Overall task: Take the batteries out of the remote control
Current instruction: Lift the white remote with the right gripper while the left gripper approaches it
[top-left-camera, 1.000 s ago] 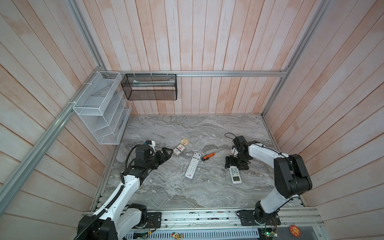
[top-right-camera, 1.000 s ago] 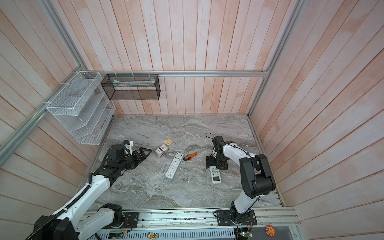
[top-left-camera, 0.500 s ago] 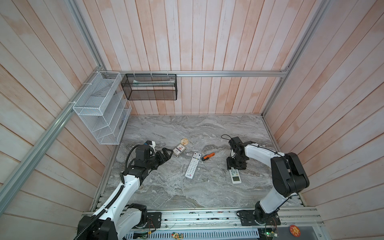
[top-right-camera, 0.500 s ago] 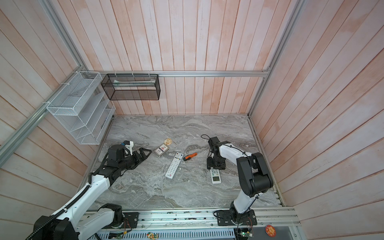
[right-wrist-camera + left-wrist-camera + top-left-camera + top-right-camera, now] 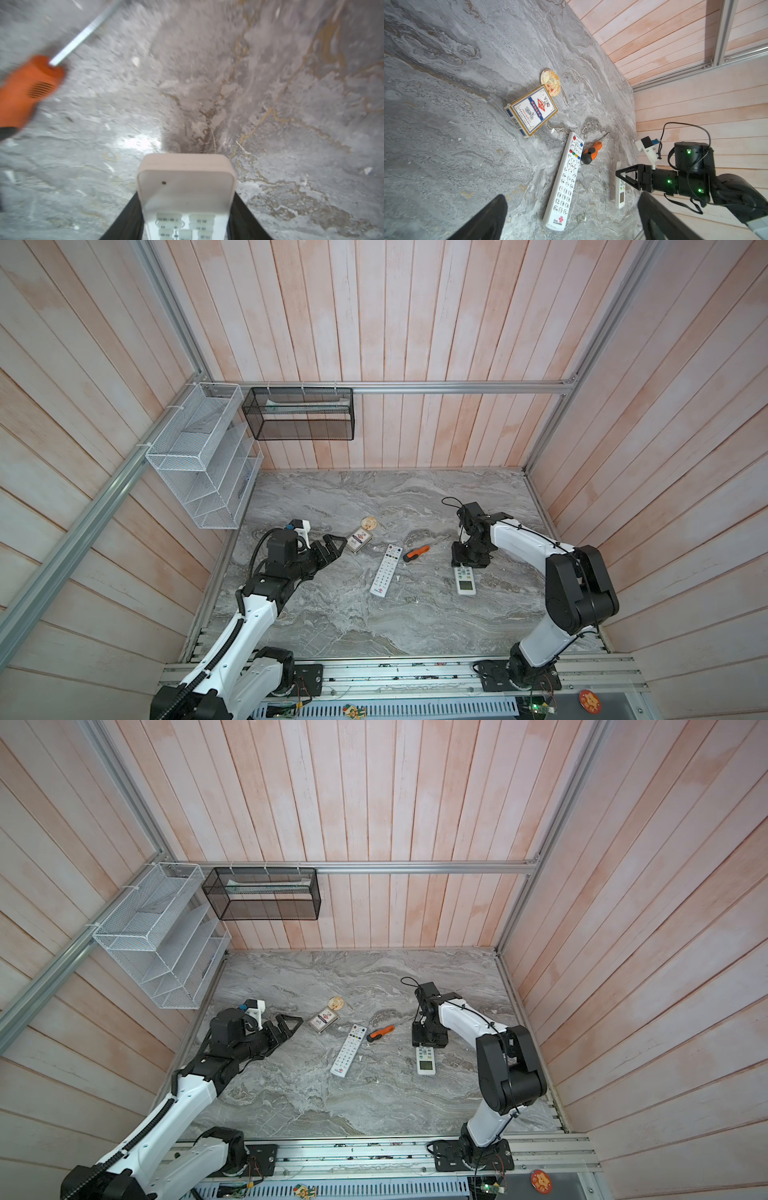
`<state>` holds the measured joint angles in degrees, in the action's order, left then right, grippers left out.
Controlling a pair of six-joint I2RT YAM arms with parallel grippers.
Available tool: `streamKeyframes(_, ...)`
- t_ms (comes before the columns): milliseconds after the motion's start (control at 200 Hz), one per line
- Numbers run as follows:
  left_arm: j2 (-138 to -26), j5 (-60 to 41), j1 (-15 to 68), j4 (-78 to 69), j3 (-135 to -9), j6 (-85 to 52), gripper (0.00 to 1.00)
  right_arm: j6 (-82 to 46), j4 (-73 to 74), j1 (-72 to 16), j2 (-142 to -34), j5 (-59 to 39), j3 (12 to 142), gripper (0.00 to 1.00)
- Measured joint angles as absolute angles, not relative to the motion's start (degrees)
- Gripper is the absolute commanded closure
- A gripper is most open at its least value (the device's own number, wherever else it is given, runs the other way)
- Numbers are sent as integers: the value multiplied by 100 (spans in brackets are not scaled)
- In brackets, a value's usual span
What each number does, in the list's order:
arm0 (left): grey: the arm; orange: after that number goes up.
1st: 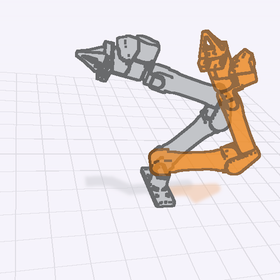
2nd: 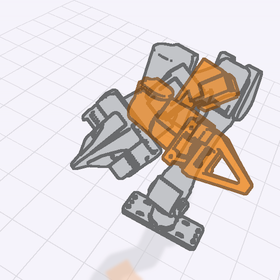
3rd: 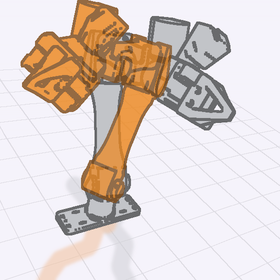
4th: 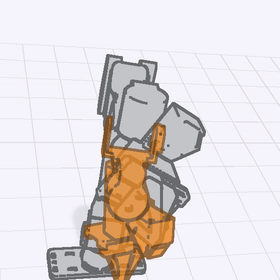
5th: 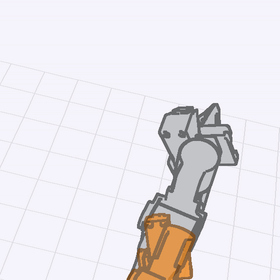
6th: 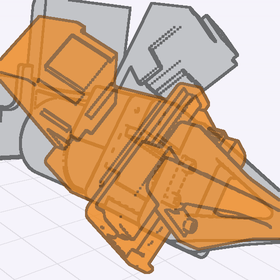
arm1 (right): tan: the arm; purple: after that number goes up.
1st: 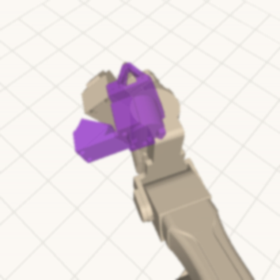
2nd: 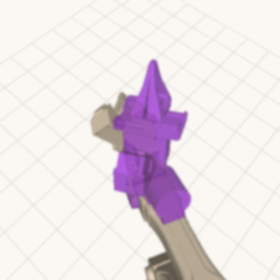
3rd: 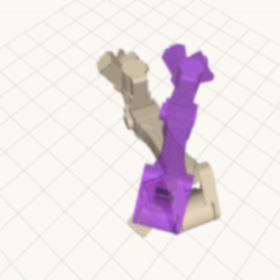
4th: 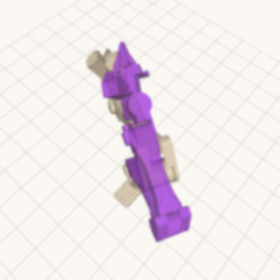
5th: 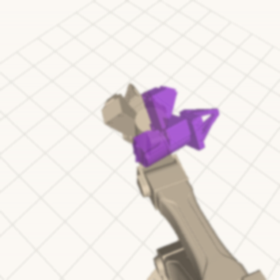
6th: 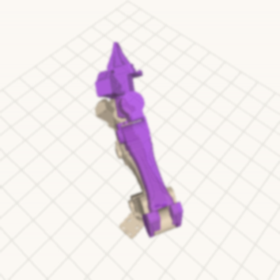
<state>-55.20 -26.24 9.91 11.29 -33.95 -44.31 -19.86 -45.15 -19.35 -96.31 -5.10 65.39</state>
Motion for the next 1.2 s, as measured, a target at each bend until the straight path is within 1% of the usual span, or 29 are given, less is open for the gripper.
streamKeyframes(155,-5494,-2939,1011,805,-3395,-4611,0,-2233,-4466,-1935,-9623,-1197,7397,49)
streamKeyframes(255,-5494,-3033,1181,543,-3404,-4678,0,-2606,-4261,-1938,-9577,-1708,7684,50)
streamKeyframes(390,-5706,-3020,1804,322,-3599,-4696,0,-3492,-3712,-2021,-9386,-2241,7616,52)
streamKeyframes(580,-6254,-2711,2945,23,-3896,-4766,0,-4676,-2936,-2547,-9275,-2486,7537,52)
streamKeyframes(670,-6552,-2550,3365,-117,-4003,-4786,0,-4978,-2759,-2818,-9279,-2565,7548,52)
streamKeyframes(800,-7039,-2381,3691,-130,-4313,-4757,0,-5177,-2687,-3118,-9369,-2659,7736,52)
streamKeyframes(935,-7402,-2239,3863,-130,-4687,-4678,13,-5247,-2659,-3238,-9402,-2733,7883,53)
streamKeyframes(1060,-7590,-2196,3896,-128,-4906,-4624,22,-5236,-2659,-3264,-9402,-2757,7944,53)
streamKeyframes(1200,-7760,-2176,3898,-62,-5046,-4582,37,-5227,-2683,-3264,-9402,-2755,7944,53)
